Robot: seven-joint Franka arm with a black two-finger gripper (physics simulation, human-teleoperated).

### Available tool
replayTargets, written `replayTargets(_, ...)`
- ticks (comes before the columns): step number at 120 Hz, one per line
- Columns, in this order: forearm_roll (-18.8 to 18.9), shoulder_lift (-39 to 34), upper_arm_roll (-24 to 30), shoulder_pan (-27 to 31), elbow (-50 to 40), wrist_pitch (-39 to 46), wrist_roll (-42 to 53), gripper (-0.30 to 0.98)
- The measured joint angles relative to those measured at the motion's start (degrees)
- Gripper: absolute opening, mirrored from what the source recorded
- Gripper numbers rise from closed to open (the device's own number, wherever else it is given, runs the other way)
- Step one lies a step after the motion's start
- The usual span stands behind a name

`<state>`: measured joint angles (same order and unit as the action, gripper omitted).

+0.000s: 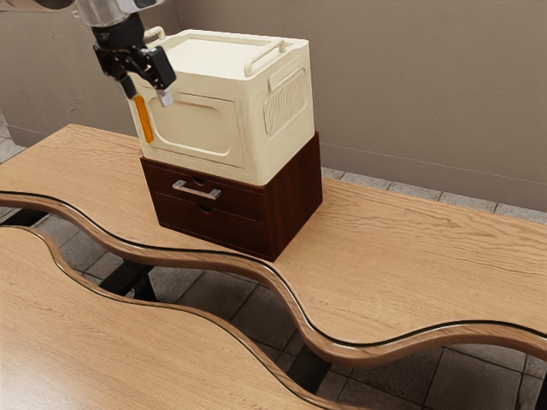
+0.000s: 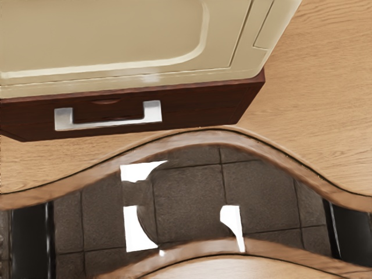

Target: Pull the drawer handle with one arm to open the drawer

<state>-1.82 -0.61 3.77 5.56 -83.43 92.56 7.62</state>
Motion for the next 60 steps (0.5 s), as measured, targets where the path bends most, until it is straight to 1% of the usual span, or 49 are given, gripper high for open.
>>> replayTargets(44, -0.7, 0.5, -0.2, 3.3, 0.4, 0.0, 3.1, 0.69)
replayTargets(48, -0.6, 0.9, -0.3, 3.5, 2.0, -0.3, 3.5, 0.69)
replayTargets(52, -0.1, 0.7, -1.1, 3.0, 6.3, -1.4, 4.8, 0.69)
replayTargets(60, 0.6, -3.0, -5.9, -0.9, 11.2, -3.5, 9.9, 0.69)
